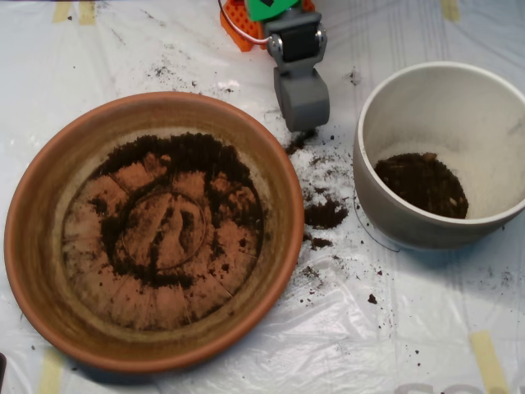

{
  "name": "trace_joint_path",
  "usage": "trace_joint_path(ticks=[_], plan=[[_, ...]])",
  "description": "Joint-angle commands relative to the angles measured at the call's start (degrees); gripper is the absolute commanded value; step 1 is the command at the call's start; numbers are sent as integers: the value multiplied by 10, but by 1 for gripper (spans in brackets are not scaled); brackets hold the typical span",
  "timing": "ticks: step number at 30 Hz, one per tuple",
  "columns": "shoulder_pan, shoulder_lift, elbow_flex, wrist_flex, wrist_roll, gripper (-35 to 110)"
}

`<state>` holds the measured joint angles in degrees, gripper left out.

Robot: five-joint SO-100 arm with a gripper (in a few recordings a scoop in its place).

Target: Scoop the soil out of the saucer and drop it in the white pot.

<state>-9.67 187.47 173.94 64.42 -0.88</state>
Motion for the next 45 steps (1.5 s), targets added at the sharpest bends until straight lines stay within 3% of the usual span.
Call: trace_joint_path(ticks=[1,45], plan=[[-9,44,-1,-2,-10,3],[-9,44,-1,-2,-10,0]])
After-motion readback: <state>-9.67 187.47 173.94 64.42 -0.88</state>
